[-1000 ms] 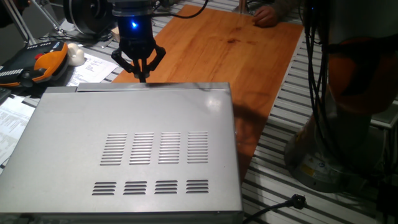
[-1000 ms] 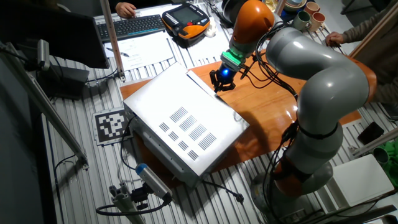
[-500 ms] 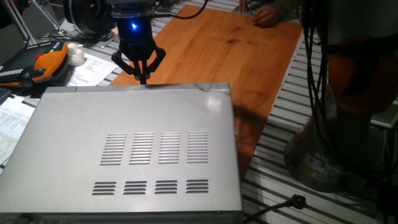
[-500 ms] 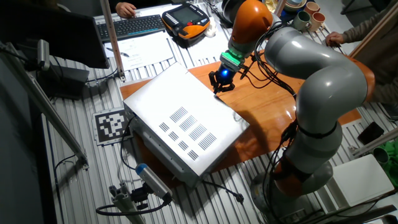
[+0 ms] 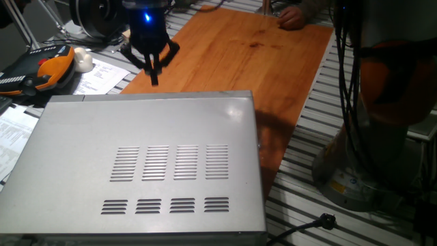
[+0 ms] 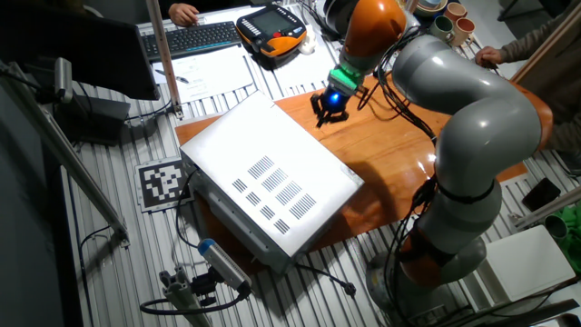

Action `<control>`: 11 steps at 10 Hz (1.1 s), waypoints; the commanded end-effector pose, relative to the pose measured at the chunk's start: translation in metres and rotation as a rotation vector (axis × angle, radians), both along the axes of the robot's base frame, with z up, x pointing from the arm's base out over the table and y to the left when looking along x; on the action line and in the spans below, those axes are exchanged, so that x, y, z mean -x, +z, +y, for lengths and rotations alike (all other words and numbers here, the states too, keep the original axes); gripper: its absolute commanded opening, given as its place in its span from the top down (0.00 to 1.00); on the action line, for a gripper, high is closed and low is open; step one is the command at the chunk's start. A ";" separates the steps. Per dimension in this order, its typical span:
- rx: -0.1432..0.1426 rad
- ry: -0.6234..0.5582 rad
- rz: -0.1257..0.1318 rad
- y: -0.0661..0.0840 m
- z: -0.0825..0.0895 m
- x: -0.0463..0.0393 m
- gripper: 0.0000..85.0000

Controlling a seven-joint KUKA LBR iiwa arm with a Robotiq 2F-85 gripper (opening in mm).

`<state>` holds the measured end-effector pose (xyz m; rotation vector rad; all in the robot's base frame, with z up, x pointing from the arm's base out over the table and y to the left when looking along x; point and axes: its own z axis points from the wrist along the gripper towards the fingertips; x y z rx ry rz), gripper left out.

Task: Put the bowl into the microwave

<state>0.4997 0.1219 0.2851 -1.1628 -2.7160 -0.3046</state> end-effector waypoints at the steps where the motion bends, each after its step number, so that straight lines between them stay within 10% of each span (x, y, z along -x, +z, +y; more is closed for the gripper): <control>1: 0.046 0.083 -0.066 0.006 -0.016 -0.0050 1.00; 5: 0.086 0.224 -0.158 0.032 -0.041 0.0111 1.00; 11: 0.147 0.313 -0.155 0.050 -0.049 0.0467 1.00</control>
